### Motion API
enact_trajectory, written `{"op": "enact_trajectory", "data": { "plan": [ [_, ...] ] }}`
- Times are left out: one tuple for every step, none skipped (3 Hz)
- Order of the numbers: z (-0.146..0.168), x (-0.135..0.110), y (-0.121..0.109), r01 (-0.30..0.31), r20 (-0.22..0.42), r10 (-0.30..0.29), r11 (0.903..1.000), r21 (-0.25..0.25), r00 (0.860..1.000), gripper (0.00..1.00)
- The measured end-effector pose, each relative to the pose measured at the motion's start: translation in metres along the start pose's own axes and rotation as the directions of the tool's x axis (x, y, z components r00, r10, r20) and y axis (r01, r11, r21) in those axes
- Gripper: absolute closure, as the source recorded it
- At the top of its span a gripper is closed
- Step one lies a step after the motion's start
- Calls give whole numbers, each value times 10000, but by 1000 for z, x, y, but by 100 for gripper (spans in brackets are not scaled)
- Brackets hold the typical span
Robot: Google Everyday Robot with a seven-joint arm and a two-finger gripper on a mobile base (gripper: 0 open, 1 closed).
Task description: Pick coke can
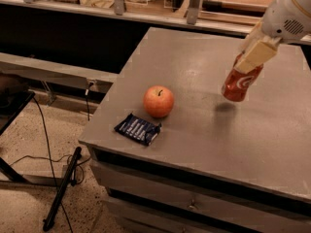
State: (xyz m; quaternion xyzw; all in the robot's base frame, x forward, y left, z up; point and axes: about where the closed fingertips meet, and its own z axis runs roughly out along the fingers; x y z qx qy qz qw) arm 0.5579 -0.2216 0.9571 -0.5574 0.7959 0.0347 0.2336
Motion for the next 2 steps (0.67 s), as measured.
{"op": "enact_trajectory", "data": {
  "plan": [
    [-27, -12, -1, 135, 983, -180, 9988, 461, 9950, 100],
    [-27, -12, -1, 135, 983, -180, 9988, 461, 9950, 100]
  ]
}}
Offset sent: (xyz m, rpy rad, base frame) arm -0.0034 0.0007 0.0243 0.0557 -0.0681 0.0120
